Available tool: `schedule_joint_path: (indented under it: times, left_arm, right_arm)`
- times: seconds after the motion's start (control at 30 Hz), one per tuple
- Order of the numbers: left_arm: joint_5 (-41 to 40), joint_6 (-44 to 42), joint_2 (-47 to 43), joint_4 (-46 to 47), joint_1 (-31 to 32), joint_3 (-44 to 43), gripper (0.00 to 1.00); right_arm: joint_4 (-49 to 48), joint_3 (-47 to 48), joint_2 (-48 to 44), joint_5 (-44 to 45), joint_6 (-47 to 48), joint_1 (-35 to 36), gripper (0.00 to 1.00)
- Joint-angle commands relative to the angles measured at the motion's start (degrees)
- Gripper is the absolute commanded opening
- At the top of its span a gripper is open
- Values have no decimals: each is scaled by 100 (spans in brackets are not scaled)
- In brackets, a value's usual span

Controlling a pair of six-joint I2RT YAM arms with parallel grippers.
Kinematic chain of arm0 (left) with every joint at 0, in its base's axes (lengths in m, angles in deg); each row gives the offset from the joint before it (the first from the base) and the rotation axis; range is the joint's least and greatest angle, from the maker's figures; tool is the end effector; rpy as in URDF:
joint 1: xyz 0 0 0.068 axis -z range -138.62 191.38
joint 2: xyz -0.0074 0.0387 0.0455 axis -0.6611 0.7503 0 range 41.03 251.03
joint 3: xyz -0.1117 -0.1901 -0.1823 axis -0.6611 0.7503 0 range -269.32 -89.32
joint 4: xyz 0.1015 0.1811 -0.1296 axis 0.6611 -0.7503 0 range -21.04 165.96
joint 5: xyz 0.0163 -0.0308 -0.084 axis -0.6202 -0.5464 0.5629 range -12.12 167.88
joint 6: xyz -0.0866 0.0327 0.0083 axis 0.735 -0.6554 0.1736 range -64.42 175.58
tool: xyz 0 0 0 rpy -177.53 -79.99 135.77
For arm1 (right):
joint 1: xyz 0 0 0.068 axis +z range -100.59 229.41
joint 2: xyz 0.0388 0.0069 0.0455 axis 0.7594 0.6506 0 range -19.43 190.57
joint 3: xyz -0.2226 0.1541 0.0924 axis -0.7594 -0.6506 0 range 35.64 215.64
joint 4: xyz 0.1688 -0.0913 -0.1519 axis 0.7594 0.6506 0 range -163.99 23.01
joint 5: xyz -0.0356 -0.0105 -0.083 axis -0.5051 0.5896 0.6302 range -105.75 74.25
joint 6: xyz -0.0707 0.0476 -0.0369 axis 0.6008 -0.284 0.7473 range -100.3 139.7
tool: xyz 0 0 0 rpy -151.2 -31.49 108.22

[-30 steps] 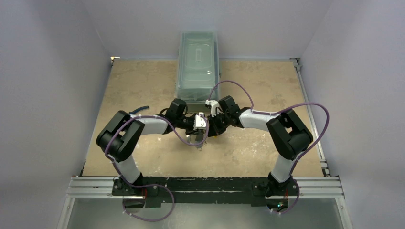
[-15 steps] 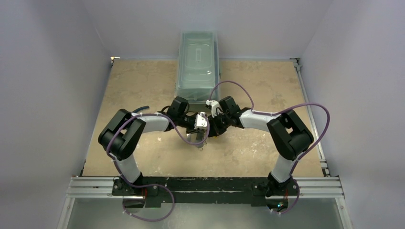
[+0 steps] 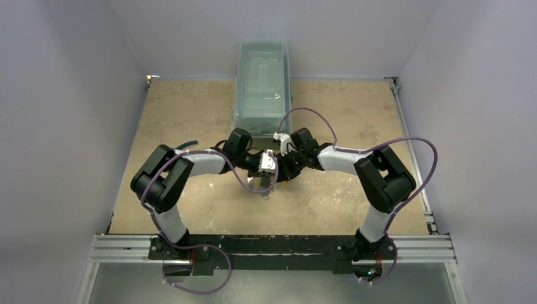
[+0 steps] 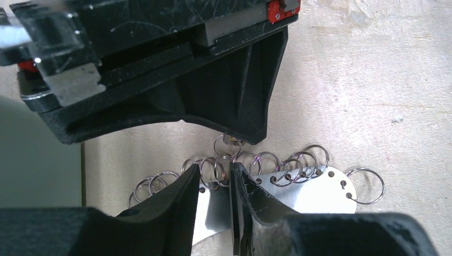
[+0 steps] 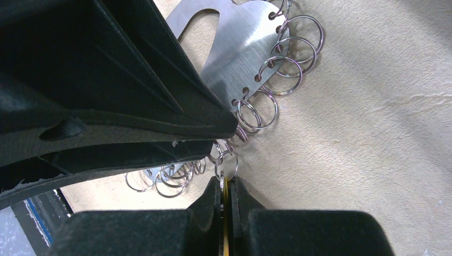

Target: Remove the keys from the keyring

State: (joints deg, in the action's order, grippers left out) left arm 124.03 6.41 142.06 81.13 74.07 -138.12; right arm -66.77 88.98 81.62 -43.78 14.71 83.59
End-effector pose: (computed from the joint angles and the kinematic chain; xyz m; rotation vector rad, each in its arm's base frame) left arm 0.2617 -0.2395 0.1467 1.7046 1.4082 -0.7966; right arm 0.2718 0.2321 0.1373 -0.8499 2.4541 0.8831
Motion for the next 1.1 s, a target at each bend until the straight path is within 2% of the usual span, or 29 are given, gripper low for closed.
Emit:
schedule_joint_path:
  times: [0.0,0.27,0.87,1.0,1.07]
  left_arm:
    - [272,-197,-97,122,44,-132,25]
    - [239,-205,134,50,101,-292,22]
    - [184,-961,220,-1153,99,-426,19]
    - [160,-1042,269,-1282,101,-474,13]
    - [138,-1029,289,-1335,106,-512,7]
  right_arm:
    - [170,-62,-157,62,-98,-25,0]
    - [188,-53,-156,61,-81,-29,0]
    - [184,-91,-209,17,-63,-26,0]
    - [175,-97,-209,19,-63,-25,0]
    - [179,-103,-224,22,-63,-25,0]
